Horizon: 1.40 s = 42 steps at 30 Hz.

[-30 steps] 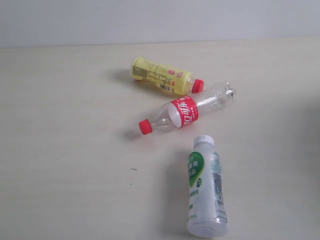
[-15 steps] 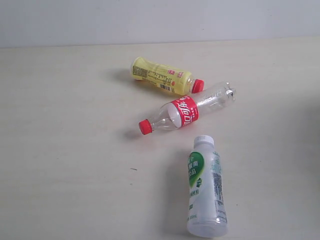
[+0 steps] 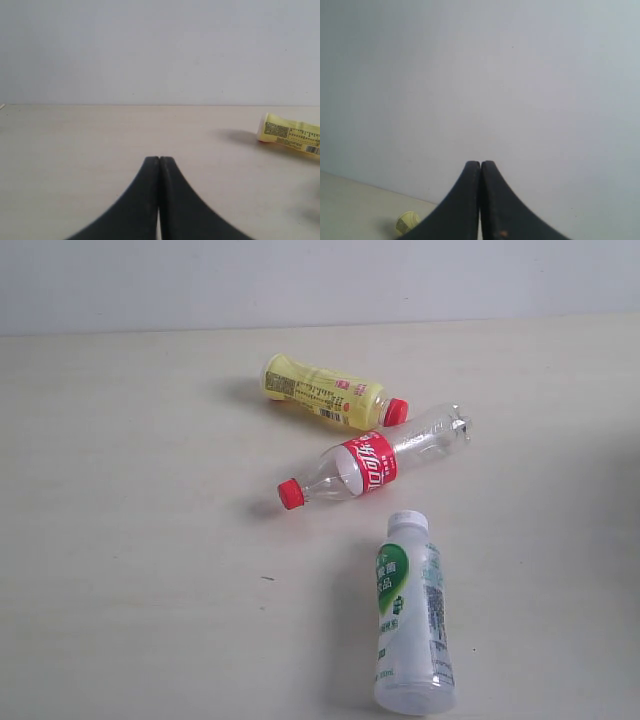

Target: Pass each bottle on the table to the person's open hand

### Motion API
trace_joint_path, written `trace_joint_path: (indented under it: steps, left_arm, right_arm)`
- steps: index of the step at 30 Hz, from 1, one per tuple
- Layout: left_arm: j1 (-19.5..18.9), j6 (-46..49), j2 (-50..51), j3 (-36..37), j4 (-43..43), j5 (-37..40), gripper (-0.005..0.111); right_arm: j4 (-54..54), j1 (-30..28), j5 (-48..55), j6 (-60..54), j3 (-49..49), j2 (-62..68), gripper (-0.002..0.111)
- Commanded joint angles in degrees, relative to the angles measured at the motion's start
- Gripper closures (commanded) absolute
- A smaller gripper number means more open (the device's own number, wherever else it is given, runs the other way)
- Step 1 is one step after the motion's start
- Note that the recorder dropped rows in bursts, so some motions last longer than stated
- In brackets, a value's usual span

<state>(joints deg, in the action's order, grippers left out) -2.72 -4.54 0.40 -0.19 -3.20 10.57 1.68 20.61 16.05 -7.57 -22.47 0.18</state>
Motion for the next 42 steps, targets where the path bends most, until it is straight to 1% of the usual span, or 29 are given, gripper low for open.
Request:
trace_joint_path:
  steps: [1,9,42]
  left_arm:
    - [-0.2,-0.2,-0.4,0.2,0.3,-0.2,0.107]
    - [-0.2,-0.2,-0.4,0.2,0.3,-0.2,0.107]
    - [-0.2,-0.2,-0.4,0.2,0.3,0.5,0.107]
  right_arm:
    - [-0.6,-0.2,-0.3,0.1,0.3,-0.2,0.108]
    - [-0.6,-0.2,-1.3,0.1,0.3,-0.2,0.108]
    - [-0.6,-0.2,0.9,0.1,0.3,-0.2,0.108]
